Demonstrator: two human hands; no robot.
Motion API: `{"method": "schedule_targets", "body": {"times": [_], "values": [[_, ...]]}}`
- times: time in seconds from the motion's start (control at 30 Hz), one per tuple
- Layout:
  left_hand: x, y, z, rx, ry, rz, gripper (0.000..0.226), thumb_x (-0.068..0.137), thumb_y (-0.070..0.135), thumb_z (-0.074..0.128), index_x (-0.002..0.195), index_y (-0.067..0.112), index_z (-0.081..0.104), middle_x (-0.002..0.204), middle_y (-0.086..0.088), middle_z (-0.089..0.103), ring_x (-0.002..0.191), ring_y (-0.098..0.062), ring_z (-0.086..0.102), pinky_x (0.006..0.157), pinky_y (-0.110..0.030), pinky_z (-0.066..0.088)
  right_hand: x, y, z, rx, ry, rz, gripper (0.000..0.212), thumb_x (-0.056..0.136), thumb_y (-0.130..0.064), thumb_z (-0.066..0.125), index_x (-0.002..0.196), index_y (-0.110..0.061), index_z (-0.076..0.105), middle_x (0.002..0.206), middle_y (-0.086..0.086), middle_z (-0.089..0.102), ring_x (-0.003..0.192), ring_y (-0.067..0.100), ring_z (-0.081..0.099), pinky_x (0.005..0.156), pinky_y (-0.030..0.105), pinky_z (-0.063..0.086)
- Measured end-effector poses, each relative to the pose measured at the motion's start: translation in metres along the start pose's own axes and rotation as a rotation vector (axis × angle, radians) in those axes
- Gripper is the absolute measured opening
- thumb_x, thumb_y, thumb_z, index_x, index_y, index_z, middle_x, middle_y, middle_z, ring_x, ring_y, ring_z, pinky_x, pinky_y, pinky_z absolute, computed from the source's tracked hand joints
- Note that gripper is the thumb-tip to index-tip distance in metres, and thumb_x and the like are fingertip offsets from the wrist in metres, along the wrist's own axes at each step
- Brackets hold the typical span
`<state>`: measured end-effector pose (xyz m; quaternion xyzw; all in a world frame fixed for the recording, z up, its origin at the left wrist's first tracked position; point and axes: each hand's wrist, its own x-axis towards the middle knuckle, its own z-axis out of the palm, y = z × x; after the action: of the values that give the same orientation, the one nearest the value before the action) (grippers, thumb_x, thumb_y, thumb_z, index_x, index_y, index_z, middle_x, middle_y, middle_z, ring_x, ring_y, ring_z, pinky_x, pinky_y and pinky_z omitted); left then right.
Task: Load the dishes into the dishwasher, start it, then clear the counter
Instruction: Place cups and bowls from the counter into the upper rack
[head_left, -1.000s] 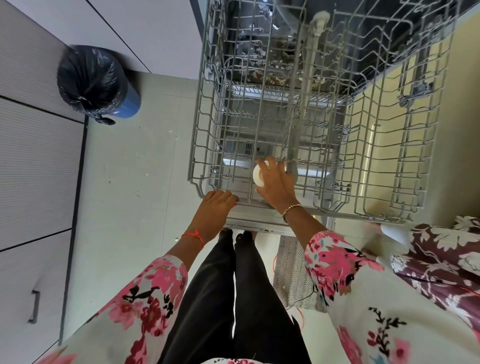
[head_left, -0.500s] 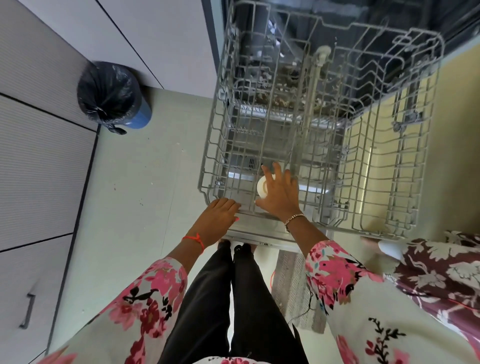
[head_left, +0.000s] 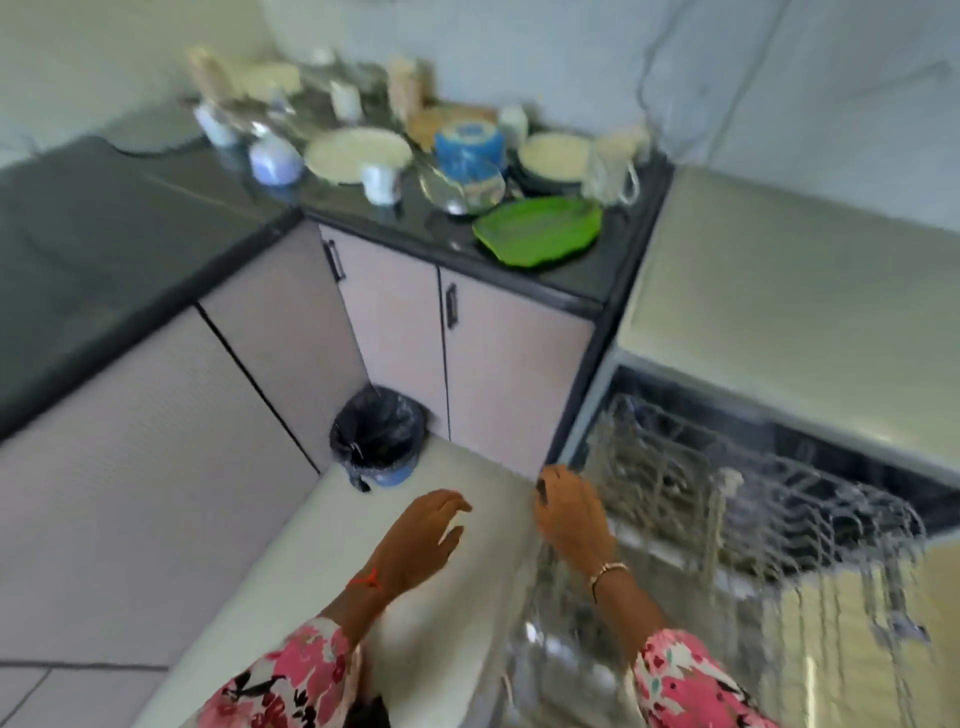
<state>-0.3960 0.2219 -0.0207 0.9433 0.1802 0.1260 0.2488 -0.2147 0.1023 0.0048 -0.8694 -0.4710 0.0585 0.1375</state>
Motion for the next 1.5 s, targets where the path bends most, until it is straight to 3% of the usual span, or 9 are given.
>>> {"method": "schedule_targets", "body": {"times": [0.17,0.27,0.37,0.53,0.83,1.07,1.27,1.37,1.5], "values": [[0.041,-0.090,-0.097,0.051,-0.062,-0.126,0.038,0.086,0.032,0.040,0.104,0.006,0.062,0.107,-0.009,0.063,0.100,-0.024,0.058,0.087,-0.013,0.032,0.086,-0.073,0.001,0.042,-0.035,0.088,0.024,0.078,-0.016,0.048,0.086,0.000,0.065,0.082,0.014,0.064,0.071,0.033,0.066,0.061,0.037,0.055],[0.060,-0.138,-0.147,0.094,-0.023,-0.131,0.046,0.080,0.036,0.033,0.100,0.006,0.063,0.103,-0.011,0.065,0.094,-0.028,0.062,0.084,-0.020,0.036,0.127,-0.117,-0.009,0.040,-0.017,0.108,0.027,0.087,-0.018,0.042,0.098,-0.002,0.061,0.095,0.014,0.062,0.083,0.033,0.064,0.073,0.038,0.054],[0.078,-0.190,-0.187,0.098,-0.017,-0.162,0.064,0.076,0.046,0.021,0.111,0.007,0.059,0.119,-0.012,0.059,0.113,-0.027,0.053,0.099,-0.029,0.033,0.167,-0.154,-0.023,-0.002,-0.049,0.104,0.029,0.094,-0.019,0.042,0.118,-0.005,0.052,0.116,0.013,0.056,0.103,0.031,0.057,0.087,0.036,0.046],[0.132,-0.247,-0.236,0.161,0.054,-0.171,0.035,0.093,0.021,0.049,0.126,0.007,0.049,0.135,-0.009,0.048,0.128,-0.023,0.041,0.110,-0.031,0.026,0.248,-0.191,-0.038,0.061,0.036,0.074,0.029,0.094,-0.021,0.044,0.118,-0.006,0.053,0.119,0.010,0.056,0.105,0.027,0.056,0.085,0.035,0.045],[0.257,-0.333,-0.273,0.200,0.100,-0.170,0.042,0.090,0.018,0.055,0.130,0.007,0.045,0.141,-0.009,0.043,0.133,-0.021,0.036,0.112,-0.028,0.022,0.436,-0.225,-0.064,0.101,0.107,0.023,0.042,0.093,-0.032,0.050,0.124,-0.004,0.045,0.123,0.014,0.049,0.110,0.029,0.054,0.087,0.036,0.046],[0.317,-0.393,-0.281,0.201,0.048,-0.274,0.058,0.084,0.018,0.060,0.136,0.007,0.038,0.149,-0.008,0.031,0.141,-0.024,0.022,0.116,-0.041,0.021,0.543,-0.230,-0.066,0.112,-0.054,0.135,0.069,0.088,-0.052,0.050,0.138,-0.009,0.029,0.132,0.020,0.037,0.117,0.038,0.049,0.098,0.044,0.043],[0.323,-0.411,-0.280,0.274,0.043,-0.297,0.071,0.081,0.048,0.041,0.143,0.017,0.026,0.153,0.003,0.022,0.143,-0.017,0.016,0.118,-0.033,0.010,0.583,-0.237,-0.052,0.081,-0.233,0.196,0.075,0.084,-0.061,0.049,0.135,-0.009,0.035,0.133,0.018,0.046,0.120,0.034,0.049,0.098,0.040,0.040],[0.323,-0.414,-0.278,0.268,0.037,-0.298,0.081,0.072,0.057,0.022,0.145,0.022,0.021,0.154,0.007,0.017,0.144,-0.012,0.010,0.118,-0.029,0.004,0.585,-0.245,-0.042,-0.013,-0.232,0.193,0.063,0.083,-0.050,0.057,0.126,-0.006,0.042,0.128,0.019,0.050,0.114,0.031,0.053,0.090,0.035,0.044],[0.323,-0.415,-0.276,0.245,0.062,-0.295,0.080,0.072,0.056,0.021,0.145,0.023,0.020,0.155,0.010,0.013,0.143,-0.008,0.006,0.116,-0.026,-0.001,0.585,-0.253,-0.037,-0.030,-0.233,0.234,0.054,0.084,-0.035,0.058,0.125,-0.006,0.038,0.125,0.022,0.045,0.109,0.033,0.054,0.087,0.033,0.046]]}}
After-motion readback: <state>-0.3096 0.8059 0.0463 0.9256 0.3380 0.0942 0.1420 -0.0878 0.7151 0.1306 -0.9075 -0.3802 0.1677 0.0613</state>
